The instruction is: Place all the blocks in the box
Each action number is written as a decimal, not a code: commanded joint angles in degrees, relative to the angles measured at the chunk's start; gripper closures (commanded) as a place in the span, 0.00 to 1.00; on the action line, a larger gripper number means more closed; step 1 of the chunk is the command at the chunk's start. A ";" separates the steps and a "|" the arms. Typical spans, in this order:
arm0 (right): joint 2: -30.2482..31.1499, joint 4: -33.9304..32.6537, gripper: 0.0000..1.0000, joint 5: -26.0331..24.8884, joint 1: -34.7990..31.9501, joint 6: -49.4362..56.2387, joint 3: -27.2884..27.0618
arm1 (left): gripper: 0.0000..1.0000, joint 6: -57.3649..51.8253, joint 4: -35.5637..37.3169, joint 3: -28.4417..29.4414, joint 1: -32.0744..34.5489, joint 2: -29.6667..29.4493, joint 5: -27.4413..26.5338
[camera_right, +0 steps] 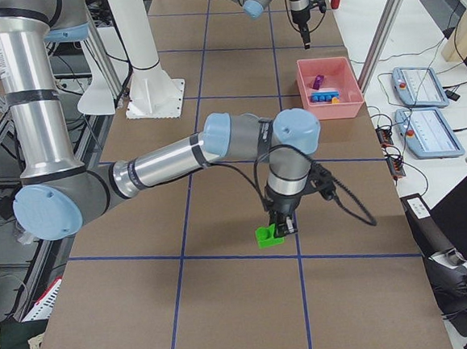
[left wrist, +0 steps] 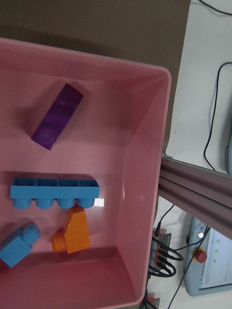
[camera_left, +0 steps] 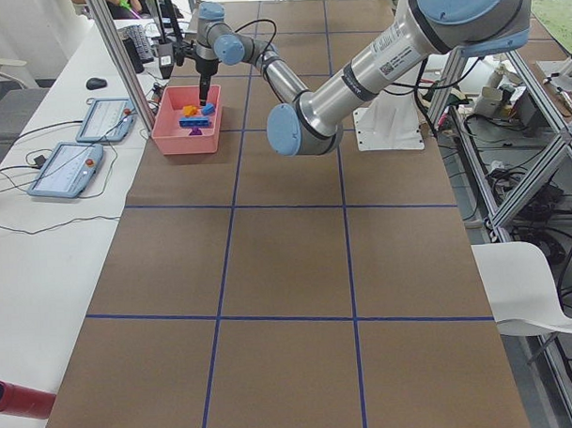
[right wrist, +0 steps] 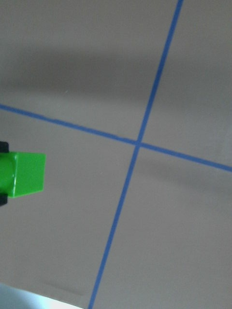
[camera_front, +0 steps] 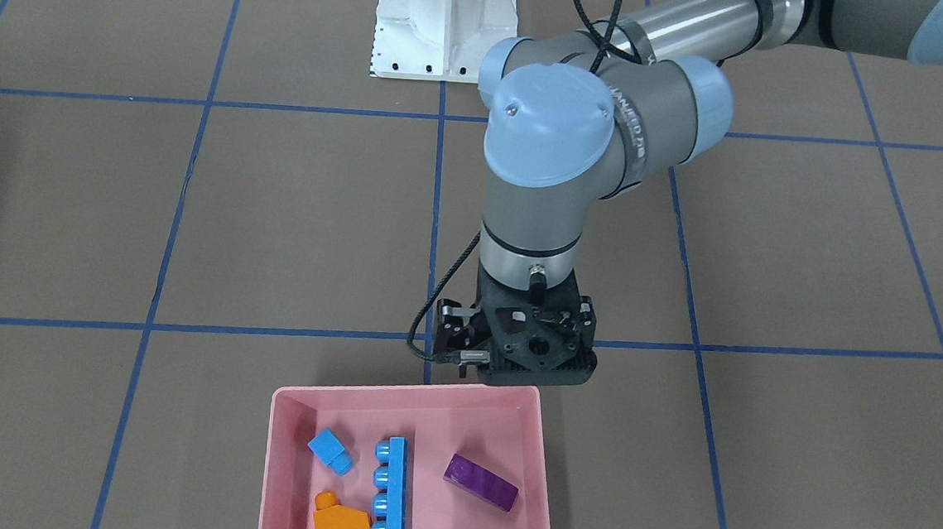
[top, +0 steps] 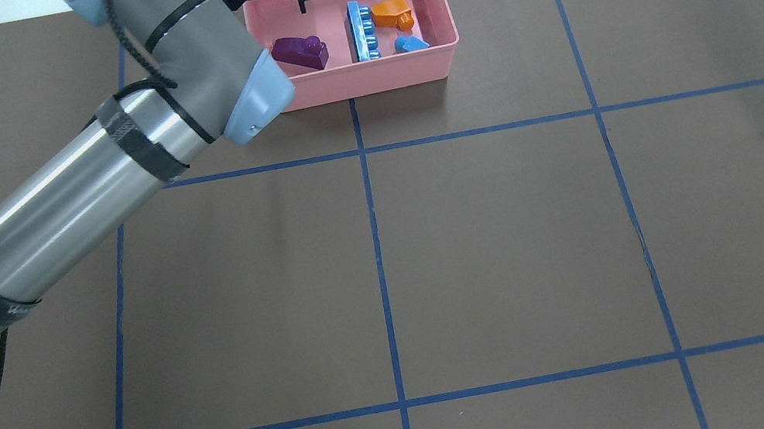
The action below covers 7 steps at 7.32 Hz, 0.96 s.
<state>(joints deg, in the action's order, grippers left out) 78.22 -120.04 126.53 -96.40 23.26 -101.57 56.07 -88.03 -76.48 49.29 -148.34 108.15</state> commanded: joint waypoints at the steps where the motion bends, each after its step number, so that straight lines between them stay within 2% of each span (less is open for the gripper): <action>1: -11.01 -0.37 1.00 3.80 9.86 -19.37 0.41 | 0.00 -9.54 4.18 -15.56 3.60 15.88 3.89; 2: -16.64 -0.11 1.00 3.90 15.92 -29.40 0.93 | 0.00 -13.32 4.09 -20.58 5.18 23.28 5.39; 3: -22.00 2.94 1.00 3.72 20.67 -39.33 3.11 | 0.00 -16.14 3.92 -24.99 5.63 30.23 5.32; 4: -25.62 11.06 1.00 3.55 24.12 -47.61 7.05 | 0.00 -21.04 3.57 -27.20 6.94 35.95 4.89; 5: -28.70 20.54 1.00 3.02 28.07 -55.52 12.48 | 0.00 -31.45 2.52 -27.84 8.78 40.97 4.88; 7: -37.56 35.86 1.00 -1.44 33.96 -67.59 26.00 | 0.00 -44.93 -0.81 -27.06 15.44 47.50 5.05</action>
<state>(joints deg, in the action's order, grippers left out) 46.33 -94.04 127.72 -66.41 -36.48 -84.04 19.96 -86.87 -103.83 60.57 -105.17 113.08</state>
